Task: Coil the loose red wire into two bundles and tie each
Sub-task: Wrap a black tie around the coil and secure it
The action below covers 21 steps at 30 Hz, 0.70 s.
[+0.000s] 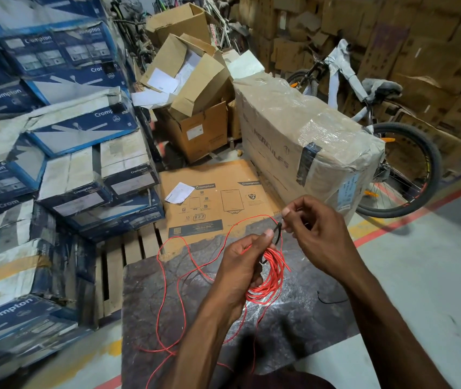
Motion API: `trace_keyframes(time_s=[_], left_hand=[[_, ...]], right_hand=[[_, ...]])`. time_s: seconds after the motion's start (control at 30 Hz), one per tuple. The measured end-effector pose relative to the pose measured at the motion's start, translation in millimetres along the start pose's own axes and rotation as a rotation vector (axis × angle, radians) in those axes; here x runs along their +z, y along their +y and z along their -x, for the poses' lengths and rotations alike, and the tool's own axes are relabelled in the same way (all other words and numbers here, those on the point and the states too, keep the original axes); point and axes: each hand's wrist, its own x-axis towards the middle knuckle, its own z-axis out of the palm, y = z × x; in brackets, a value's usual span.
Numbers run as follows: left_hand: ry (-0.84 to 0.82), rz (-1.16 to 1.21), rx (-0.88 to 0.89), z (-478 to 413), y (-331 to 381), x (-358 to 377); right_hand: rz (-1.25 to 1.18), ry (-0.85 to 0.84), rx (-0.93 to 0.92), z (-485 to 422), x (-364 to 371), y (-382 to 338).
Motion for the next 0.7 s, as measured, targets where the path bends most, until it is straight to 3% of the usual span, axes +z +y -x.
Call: trace_keyframes(time_s=[0.4,0.7], left_hand=[[-0.056,0.051,-0.022,6,-9,6],[-0.101,0.125,-0.064,11,-18,8]], right_hand=[[0.111,0.046,-0.1,9,0,2],[0.052,0.061,-0.051,8,-7,11]])
